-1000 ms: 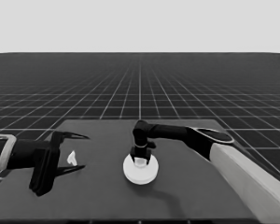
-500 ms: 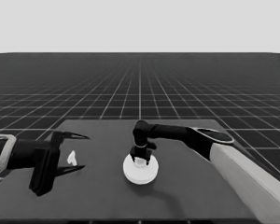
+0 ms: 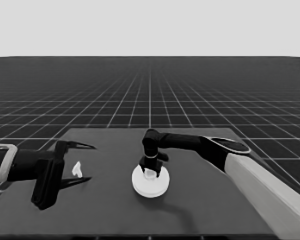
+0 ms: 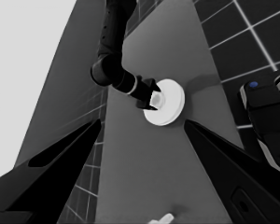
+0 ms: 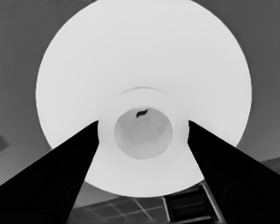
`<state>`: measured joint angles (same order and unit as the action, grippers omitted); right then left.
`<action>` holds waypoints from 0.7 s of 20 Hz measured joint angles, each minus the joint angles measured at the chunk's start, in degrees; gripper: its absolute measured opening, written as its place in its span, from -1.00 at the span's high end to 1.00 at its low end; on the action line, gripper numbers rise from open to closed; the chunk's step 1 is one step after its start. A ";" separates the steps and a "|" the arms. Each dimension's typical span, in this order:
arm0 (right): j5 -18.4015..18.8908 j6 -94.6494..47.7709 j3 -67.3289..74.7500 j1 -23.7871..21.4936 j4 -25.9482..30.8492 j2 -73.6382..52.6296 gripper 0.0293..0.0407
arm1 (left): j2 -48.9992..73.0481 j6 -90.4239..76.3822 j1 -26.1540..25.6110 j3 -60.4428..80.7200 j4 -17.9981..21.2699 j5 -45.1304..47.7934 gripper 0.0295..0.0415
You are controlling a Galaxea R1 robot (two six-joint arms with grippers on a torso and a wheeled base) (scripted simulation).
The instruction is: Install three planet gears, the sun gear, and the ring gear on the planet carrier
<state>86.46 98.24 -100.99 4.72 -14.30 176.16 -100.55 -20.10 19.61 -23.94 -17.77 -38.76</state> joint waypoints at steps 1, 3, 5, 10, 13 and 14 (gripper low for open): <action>0.00 0.50 0.00 0.00 0.00 0.00 0.03 | 0.00 0.00 0.00 0.00 0.00 0.00 -0.49; 0.00 1.50 0.00 0.00 0.00 0.00 0.03 | 0.00 0.00 0.00 0.00 0.00 0.00 -0.49; 0.00 2.50 0.00 0.00 0.00 0.00 0.03 | 0.00 0.00 0.00 0.00 0.00 0.00 -0.49; 0.00 5.00 0.00 -0.01 0.00 0.00 0.03 | 0.00 0.00 0.00 0.00 0.00 0.00 -0.49; 0.00 6.50 0.00 -0.01 0.00 0.00 0.03 | 0.00 0.00 0.00 0.00 0.00 0.00 -0.49; 0.00 7.00 0.00 -0.01 0.00 0.00 0.03 | 0.00 0.00 0.00 0.00 0.00 0.00 -0.49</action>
<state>86.46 105.24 -100.98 4.72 -14.29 176.16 -100.55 -20.10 19.61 -23.94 -17.77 -38.76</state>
